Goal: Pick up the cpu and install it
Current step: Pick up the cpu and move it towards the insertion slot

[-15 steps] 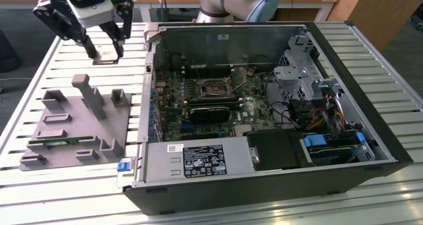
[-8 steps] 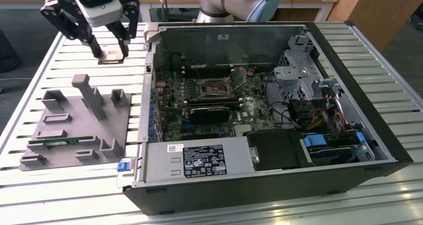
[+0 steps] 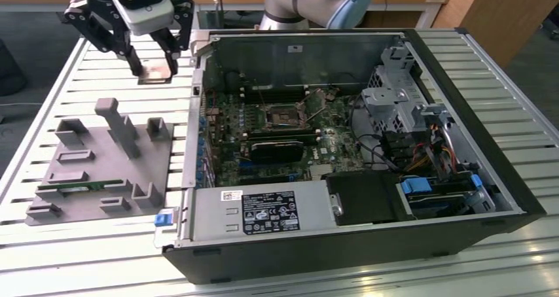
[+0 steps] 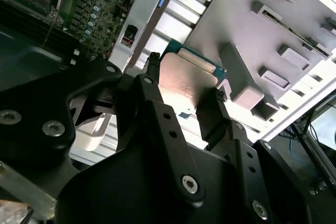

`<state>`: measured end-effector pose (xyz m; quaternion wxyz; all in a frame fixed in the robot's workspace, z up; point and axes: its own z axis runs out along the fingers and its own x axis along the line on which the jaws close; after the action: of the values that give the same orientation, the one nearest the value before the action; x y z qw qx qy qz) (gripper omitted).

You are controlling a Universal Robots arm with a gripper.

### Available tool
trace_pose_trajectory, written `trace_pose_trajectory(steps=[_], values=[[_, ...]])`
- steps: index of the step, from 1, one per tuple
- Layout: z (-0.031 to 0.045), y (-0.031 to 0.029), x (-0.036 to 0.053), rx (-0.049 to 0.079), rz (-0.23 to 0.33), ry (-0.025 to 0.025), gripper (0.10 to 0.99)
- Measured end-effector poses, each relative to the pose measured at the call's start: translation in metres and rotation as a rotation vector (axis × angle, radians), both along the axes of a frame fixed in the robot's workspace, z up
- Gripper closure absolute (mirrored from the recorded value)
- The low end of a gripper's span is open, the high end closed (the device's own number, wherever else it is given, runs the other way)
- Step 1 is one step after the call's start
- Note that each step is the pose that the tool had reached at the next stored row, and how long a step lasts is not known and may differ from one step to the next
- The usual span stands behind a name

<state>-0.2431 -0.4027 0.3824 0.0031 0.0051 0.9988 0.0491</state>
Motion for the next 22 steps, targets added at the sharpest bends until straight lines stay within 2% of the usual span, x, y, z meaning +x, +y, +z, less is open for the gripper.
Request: trace_pose_trajectory(steps=[22], values=[[0.0000, 0.0003, 0.0353, 0.000, 0.000, 0.0000, 0.557]])
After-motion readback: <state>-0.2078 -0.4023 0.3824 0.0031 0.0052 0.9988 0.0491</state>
